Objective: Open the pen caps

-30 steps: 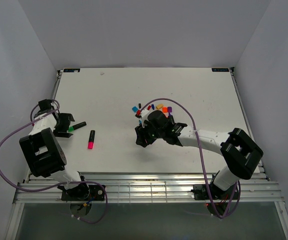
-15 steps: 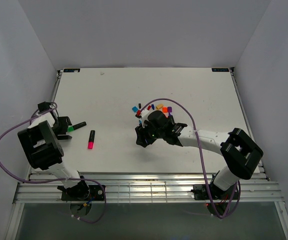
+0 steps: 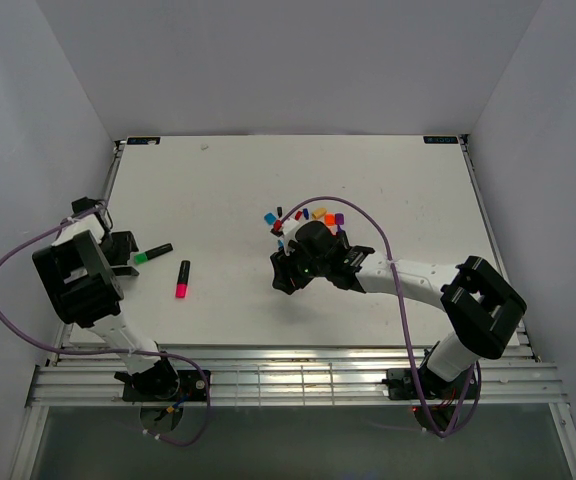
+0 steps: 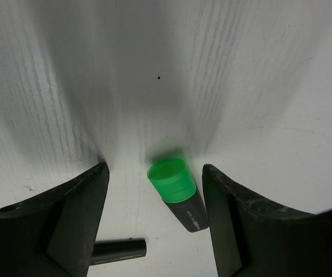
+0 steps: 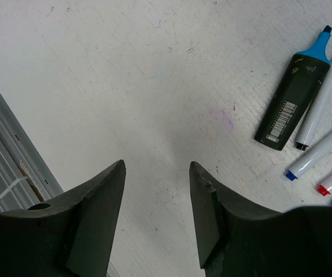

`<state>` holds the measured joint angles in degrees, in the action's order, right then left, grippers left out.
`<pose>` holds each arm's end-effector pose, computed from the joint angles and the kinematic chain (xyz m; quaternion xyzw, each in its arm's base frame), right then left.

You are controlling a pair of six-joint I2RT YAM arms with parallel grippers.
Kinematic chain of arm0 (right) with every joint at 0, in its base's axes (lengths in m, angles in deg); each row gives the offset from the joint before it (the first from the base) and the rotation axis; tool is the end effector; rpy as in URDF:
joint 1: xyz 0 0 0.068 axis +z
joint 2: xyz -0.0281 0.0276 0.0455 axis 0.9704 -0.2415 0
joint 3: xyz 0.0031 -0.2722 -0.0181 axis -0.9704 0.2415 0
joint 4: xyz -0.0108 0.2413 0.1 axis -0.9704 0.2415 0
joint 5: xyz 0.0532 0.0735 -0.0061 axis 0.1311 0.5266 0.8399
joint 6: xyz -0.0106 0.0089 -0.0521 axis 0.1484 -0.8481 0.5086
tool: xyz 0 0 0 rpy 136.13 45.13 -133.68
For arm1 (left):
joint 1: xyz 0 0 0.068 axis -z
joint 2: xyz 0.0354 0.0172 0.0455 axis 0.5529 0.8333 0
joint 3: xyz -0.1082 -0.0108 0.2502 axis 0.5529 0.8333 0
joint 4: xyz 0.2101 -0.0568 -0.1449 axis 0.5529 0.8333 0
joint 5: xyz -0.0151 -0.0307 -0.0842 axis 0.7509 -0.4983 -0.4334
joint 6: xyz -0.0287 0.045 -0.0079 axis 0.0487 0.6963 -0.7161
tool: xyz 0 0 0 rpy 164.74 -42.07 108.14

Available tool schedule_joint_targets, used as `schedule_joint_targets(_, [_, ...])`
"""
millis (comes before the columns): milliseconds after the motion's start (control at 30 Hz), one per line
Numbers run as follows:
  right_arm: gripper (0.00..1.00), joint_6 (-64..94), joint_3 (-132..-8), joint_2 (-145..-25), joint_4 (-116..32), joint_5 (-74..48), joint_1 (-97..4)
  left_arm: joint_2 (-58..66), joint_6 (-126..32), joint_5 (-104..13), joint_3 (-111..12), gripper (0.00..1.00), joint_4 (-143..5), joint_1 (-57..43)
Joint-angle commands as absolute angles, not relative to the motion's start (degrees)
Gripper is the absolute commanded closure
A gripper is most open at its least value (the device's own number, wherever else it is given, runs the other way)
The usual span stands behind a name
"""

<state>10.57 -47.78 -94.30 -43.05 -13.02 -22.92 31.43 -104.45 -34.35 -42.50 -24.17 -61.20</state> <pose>0.2014 0.2761 0.2136 -0.3447 0.8216 0.2888 0.3504 0.2890 0.1534 0.1603 -0.7459 0.6603 -0.0047 0.0872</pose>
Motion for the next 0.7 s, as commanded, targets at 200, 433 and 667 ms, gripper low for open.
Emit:
schedule_joint_targets(200, [0.46,11.79,-47.24,-92.53,-45.55,-14.18,-22.76,35.30,-108.22,-28.60,-45.88,0.26,-19.07,-60.03])
schedule_joint_targets(433, [0.46,11.88,-46.71,-91.65,-45.72,-15.40,-22.76,38.29,-111.30,-28.42,-48.25,0.25,-17.56,-57.48])
schedule_joint_targets(667, [0.46,12.14,-46.10,-91.21,-45.73,-16.37,-22.76,40.67,-112.88,-28.95,-50.28,0.26,-16.68,-55.63])
